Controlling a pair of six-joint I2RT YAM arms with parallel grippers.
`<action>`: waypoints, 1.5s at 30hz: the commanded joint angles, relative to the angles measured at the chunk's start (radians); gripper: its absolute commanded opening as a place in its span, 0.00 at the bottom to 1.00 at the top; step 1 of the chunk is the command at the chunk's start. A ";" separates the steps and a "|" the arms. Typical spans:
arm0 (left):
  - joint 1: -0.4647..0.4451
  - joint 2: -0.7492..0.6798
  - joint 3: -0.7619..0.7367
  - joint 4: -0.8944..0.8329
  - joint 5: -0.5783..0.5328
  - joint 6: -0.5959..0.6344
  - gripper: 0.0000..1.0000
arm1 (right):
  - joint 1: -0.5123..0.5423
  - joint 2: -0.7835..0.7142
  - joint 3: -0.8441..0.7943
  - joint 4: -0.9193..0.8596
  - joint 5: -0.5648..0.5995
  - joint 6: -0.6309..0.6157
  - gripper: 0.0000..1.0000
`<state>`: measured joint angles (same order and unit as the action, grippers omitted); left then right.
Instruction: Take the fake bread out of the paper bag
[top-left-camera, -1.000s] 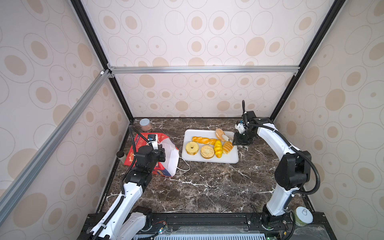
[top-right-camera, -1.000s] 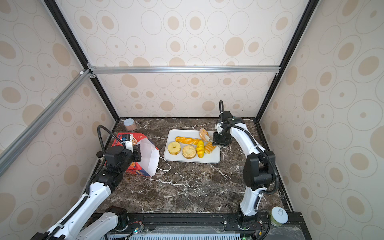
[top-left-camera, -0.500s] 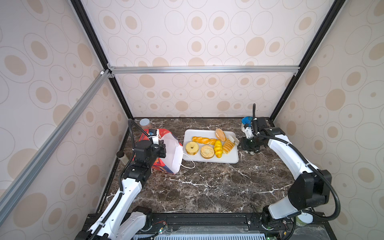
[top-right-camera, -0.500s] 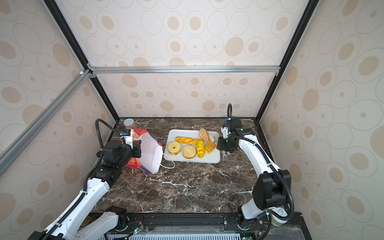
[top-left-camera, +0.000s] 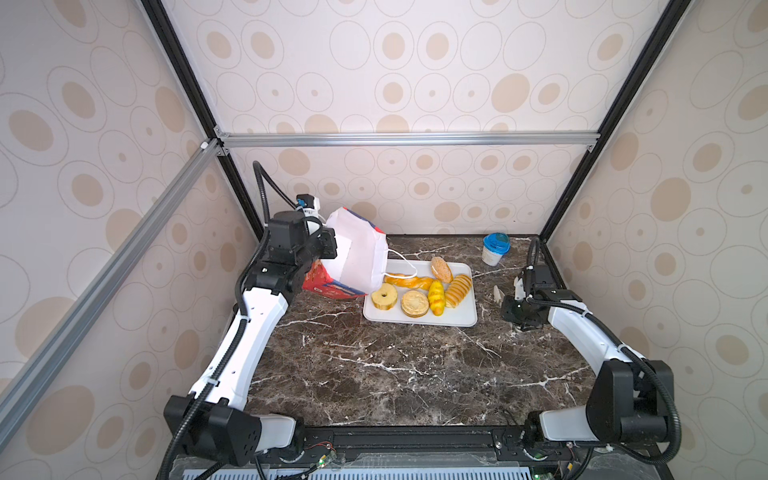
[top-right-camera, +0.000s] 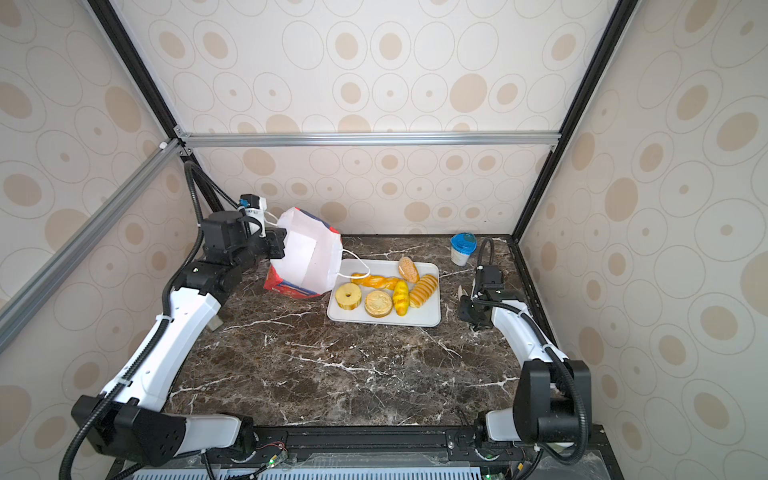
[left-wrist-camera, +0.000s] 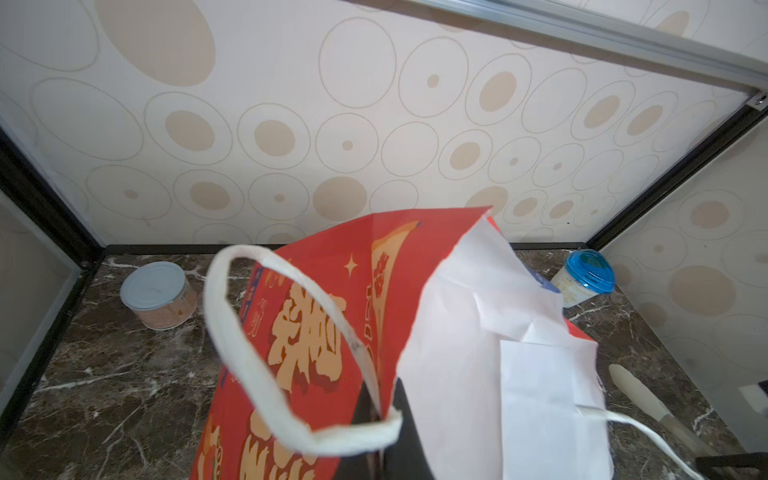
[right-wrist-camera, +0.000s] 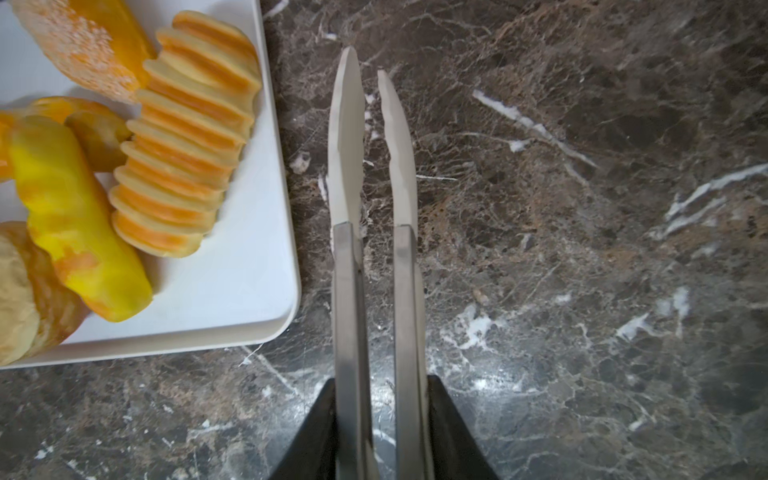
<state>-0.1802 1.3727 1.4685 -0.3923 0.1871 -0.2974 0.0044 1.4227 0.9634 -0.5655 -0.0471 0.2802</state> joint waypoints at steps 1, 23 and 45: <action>0.027 0.072 0.122 -0.110 0.107 -0.065 0.04 | -0.001 0.030 -0.027 0.090 0.043 0.006 0.33; 0.215 0.302 0.182 0.001 0.439 -0.248 0.00 | -0.047 0.228 -0.014 0.131 -0.028 -0.015 0.69; 0.277 0.380 0.113 0.122 0.557 -0.321 0.00 | -0.039 0.005 -0.064 0.132 0.011 -0.001 1.00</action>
<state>0.0841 1.7378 1.5749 -0.3008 0.7143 -0.6075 -0.0391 1.4612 0.9245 -0.4252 -0.0490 0.2691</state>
